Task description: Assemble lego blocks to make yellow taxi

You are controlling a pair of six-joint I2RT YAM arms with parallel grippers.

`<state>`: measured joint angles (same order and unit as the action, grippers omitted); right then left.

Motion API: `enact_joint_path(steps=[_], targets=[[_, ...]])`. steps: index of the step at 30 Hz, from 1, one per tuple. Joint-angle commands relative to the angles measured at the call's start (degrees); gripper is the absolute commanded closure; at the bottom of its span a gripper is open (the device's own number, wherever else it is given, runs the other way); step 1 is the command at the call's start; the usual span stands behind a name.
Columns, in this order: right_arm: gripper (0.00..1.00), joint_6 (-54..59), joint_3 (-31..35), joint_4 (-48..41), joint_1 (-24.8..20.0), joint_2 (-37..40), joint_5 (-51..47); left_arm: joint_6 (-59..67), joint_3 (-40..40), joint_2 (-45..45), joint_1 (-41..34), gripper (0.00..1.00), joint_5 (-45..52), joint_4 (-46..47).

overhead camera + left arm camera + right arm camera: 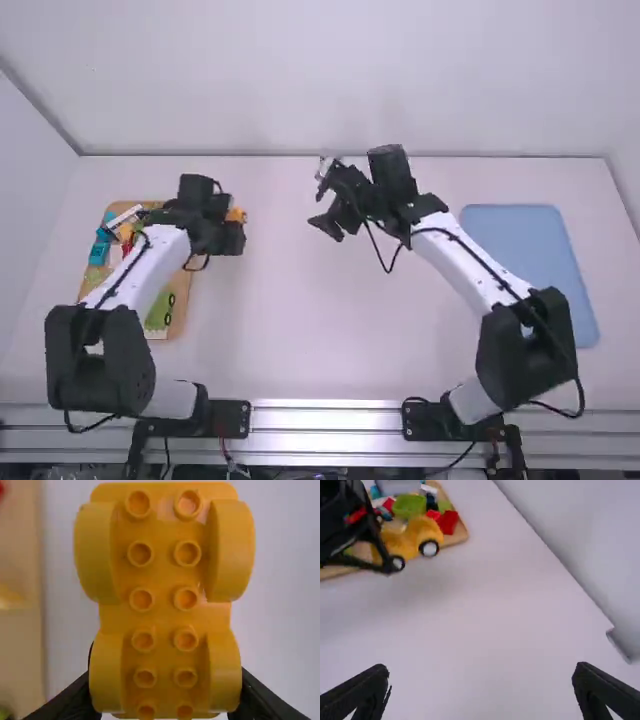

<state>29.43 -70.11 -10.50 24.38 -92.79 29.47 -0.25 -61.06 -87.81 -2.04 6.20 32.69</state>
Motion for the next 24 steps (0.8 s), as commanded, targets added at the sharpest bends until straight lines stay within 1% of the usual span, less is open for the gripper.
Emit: enact_joint_path(steps=[1,2,4,5,6,7,8,10,13,15,17,20,24], targets=[[0.02,-3.54,8.02,2.23,-0.04,8.48,-6.54,11.87,0.22,-2.56,-5.29,0.69,1.77,-0.17],[0.02,-3.58,9.55,2.95,-0.09,10.05,-6.88,12.85,0.22,-2.95,-6.38,0.7,1.75,-0.39],[0.02,-5.2,15.98,6.8,-0.85,16.68,-6.84,17.35,0.15,-4.96,-10.97,0.76,1.75,-1.62],[0.02,-7.21,19.28,9.25,-1.46,20.11,-6.86,19.45,0.2,-5.92,-12.92,0.8,1.75,-2.51],[0.02,-7.5,19.69,9.55,-1.57,20.59,-6.84,19.96,0.22,-6.21,-13.4,0.81,1.75,-2.82],[0.02,-10.16,23.54,12.41,-2.45,24.61,-6.82,21.88,0.22,-7.56,-15.52,0.82,1.75,-4.2],[0.02,-11.67,26.21,14.14,-3.19,27.58,-6.82,23.71,0.17,-8.87,-17.27,0.81,1.79,-5.49],[0.02,-12.61,28.57,15.26,-3.98,30.42,-6.82,25.55,0.15,-9.99,-18.62,0.77,1.97,-6.51],[0.02,-13.14,33.48,15.76,-6.12,37.68,-6.08,34.07,0.2,-12.98,-22.18,0.69,1.99,-7.98],[0.02,-13.14,34.91,15.65,-6.78,40.17,-4.72,37.64,0.09,-14.14,-23.26,0.68,2.01,-8.17],[0.02,-13.16,36.81,15.63,-7.93,43.8,-1.79,42.56,-0.26,-15.74,-25.24,0.7,1.99,-8.09],[0.02,-13.16,37.73,15.65,-8.98,45.75,0.61,47.63,-0.44,-17.27,-27.04,0.73,1.97,-7.63],[0.02,-13.18,37.99,15.69,-10.1,46.34,3.26,57.59,-0.37,-19.21,-28.39,0.74,2.64,-6.54]])
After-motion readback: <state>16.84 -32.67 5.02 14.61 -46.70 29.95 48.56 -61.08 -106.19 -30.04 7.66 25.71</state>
